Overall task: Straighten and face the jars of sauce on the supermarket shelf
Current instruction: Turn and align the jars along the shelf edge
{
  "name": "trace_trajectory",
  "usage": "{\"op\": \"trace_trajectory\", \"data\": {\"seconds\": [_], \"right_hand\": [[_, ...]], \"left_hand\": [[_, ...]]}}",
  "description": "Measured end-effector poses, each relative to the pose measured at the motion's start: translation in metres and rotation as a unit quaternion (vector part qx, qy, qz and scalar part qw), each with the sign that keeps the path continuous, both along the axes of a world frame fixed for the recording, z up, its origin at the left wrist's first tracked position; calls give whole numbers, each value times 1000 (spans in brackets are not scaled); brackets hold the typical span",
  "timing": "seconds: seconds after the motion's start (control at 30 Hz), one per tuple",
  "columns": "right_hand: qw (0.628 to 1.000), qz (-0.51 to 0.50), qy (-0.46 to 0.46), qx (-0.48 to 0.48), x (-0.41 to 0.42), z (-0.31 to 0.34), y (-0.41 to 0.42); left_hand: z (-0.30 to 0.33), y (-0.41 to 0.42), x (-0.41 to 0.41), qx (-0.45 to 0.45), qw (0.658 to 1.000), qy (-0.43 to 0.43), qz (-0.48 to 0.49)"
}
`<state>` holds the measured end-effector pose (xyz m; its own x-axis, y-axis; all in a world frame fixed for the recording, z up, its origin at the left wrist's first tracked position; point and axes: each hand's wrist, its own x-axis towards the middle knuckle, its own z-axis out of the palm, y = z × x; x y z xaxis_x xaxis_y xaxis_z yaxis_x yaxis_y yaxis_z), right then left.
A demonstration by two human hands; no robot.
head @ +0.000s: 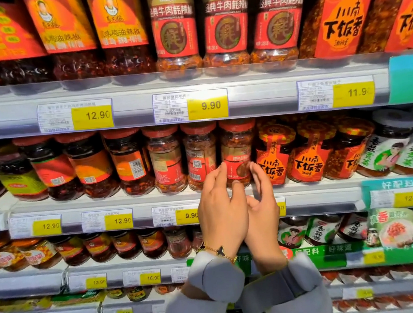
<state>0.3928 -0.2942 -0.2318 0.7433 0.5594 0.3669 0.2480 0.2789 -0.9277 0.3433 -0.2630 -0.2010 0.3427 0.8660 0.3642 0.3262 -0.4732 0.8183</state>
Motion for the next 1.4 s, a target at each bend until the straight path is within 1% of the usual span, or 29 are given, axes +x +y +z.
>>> {"op": "trace_trajectory", "data": {"seconds": [0.07,0.2,0.3,0.37,0.53,0.63,0.73,0.83,0.93,1.0,1.1,1.17,1.33,1.4], "right_hand": [[1000,-2,-2,9,-2,-1,-2],[999,-20,10,-40,6,-8,-2],[994,-49,-34,-88,5,-12,-1],[992,-51,-57,-102,2,-11,1],[996,-71,-18,-50,2,-11,6],[997,-67,-16,-42,-1,-12,6],[996,-73,-18,-51,-1,-11,5],[994,-81,-17,-68,1,-9,2],[990,-83,-58,-97,-3,-8,1],[988,-79,-70,-111,-6,-7,2],[991,-100,-46,-80,-6,-4,2],[990,-110,-47,-70,-7,-6,2],[991,-100,-28,-87,-2,-11,1],[988,-97,-58,-103,-1,-11,1]], "left_hand": [[-3,0,0,-18,1000,-8,-1],[-8,-4,-1,-36,999,-28,1],[-9,-2,-2,-37,999,-12,-3],[-8,0,-5,-32,999,0,-3],[-5,0,-9,-29,999,28,-16],[-5,2,-9,-32,999,32,-27],[-5,3,-8,-37,998,29,-41],[-5,1,-7,-21,999,28,-33],[-5,2,-9,-10,999,29,-16],[-6,4,-10,-7,999,38,-12],[-4,3,-10,-7,999,43,-22],[-2,4,-10,-16,999,40,-25],[-1,5,-10,-28,999,32,-28],[-2,3,-10,-20,999,39,-14]]}}
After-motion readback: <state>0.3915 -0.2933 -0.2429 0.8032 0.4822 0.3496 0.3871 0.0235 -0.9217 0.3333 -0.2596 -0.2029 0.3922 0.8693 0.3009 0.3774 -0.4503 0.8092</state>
